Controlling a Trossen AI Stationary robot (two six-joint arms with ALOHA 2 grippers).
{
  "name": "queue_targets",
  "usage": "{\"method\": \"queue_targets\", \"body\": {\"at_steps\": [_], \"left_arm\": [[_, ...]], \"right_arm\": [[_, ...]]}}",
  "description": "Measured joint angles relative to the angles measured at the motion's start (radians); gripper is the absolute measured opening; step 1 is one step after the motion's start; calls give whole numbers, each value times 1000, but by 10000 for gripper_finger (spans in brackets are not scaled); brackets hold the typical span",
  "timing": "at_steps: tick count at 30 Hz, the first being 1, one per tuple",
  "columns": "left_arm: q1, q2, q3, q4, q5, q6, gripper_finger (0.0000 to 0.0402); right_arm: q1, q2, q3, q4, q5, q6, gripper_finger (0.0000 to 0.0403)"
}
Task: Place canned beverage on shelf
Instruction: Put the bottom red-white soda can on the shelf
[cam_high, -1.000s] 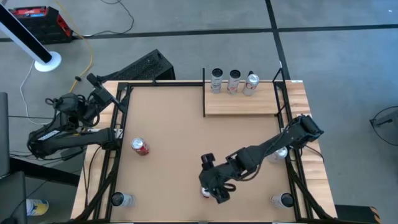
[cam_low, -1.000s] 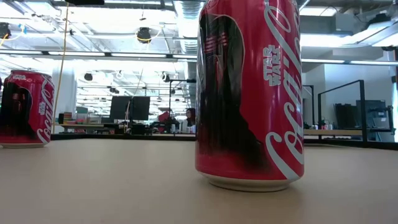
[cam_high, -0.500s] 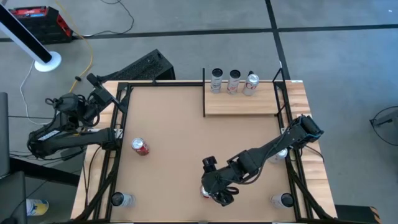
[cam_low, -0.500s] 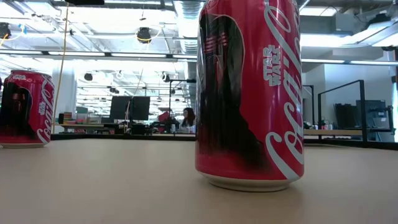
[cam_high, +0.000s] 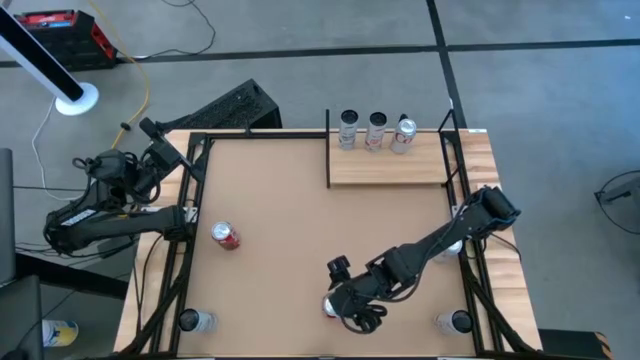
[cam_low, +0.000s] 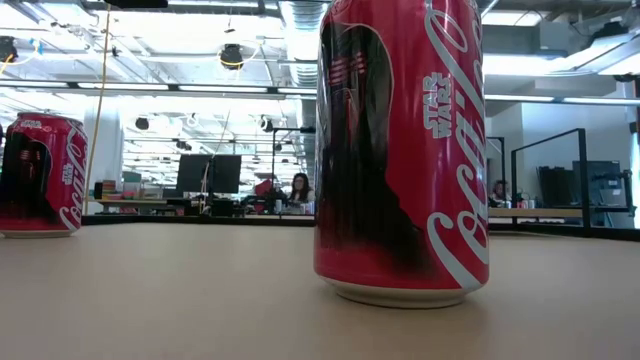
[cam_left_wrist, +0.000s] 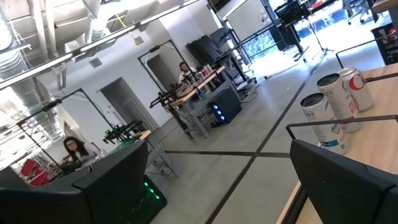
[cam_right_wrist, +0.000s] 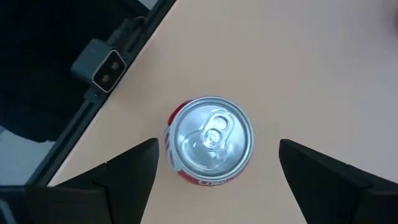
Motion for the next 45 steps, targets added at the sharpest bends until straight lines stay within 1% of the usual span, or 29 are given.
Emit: {"method": "queue_targets", "body": {"at_steps": [5, 7, 14, 21, 24, 32, 38, 45], "left_arm": [[0, 0, 0, 0, 0, 0, 379], [0, 0, 0, -1, 0, 0, 379], [0, 0, 0, -1, 0, 0, 379], [0, 0, 0, -2, 1, 0, 379], [0, 0, 0, -2, 0, 0, 379], [0, 0, 0, -2, 1, 0, 379], [0, 0, 0, -2, 1, 0, 379], [0, 0, 0, -2, 1, 0, 379]], "right_arm": [[3, 16, 0, 21, -2, -26, 357], [1, 35, 4, 53, -18, -33, 357], [-11, 58, 0, 36, -81, -23, 357], [-13, 58, 0, 40, -84, -30, 355], [-13, 58, 0, 42, -84, -30, 343], [-15, 58, 1, 37, -75, 4, 272], [-16, 58, 2, 12, -23, 54, 270], [-50, 54, 5, -64, -23, 117, 270]]}}
